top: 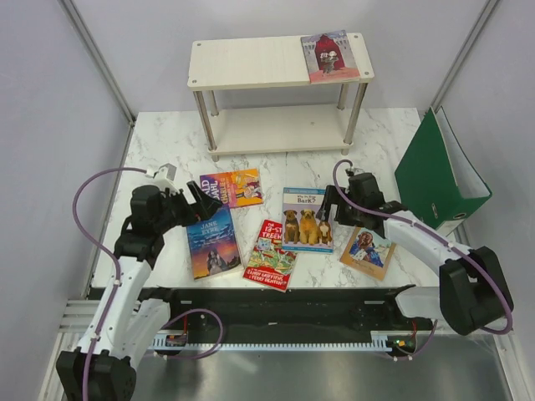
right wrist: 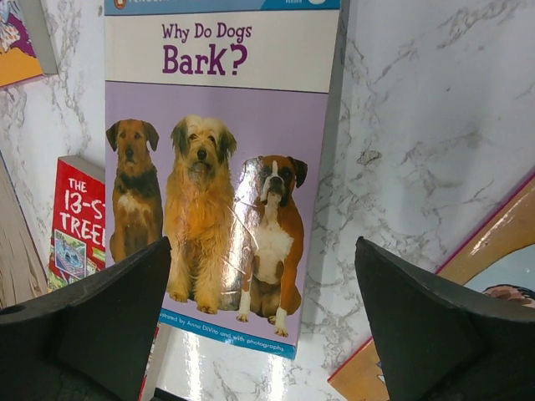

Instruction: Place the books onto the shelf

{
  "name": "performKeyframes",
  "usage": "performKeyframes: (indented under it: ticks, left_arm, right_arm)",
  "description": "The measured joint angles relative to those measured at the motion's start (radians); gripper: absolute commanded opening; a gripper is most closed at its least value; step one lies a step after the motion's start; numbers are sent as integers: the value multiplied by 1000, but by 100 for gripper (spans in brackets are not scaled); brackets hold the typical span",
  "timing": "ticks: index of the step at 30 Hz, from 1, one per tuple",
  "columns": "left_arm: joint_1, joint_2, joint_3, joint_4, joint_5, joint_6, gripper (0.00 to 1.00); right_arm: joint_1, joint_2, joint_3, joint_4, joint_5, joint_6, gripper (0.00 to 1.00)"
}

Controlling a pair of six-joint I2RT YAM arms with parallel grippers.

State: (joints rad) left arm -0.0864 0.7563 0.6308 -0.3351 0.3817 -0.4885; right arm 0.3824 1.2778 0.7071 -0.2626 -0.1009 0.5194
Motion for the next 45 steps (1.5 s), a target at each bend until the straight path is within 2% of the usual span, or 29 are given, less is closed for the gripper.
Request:
performKeyframes:
  ticks: [3,7,11,14,16,21,29,34,40,45]
  left_arm:
    - [-1,26,-10,2,27,-32,100]
    - [-32,175,6,18,109,-46,100]
    - [-140,391,56,20,138,-68,100]
    - [-243,483,84,27,115,-108,100]
    - [-290,533,100,61,118,-150,100]
    - [-316,685,121,230,164,-250,100]
    - [-447,1007,343,303,174,-286,100]
    - [-501,1108,443,316,149,-295,100]
    - [-509,1158,489,313,113,-299,98]
    - [-517,1189,516,314,91,-306,95]
  right_arm:
    - [0,32,0,4,-10,26,98]
    - [0,72,-7,24,-31,65,98]
    - [0,101,-18,34,-48,98,98]
    - [-3,103,-29,49,-72,114,98]
    - [-9,103,-39,70,-87,123,98]
    - [-58,111,-75,117,-139,143,98]
    - [-113,138,-105,222,-210,165,98]
    - [-123,167,-112,296,-251,182,95]
    - [-125,180,-117,335,-274,189,95]
    - [-127,200,-125,376,-303,199,87]
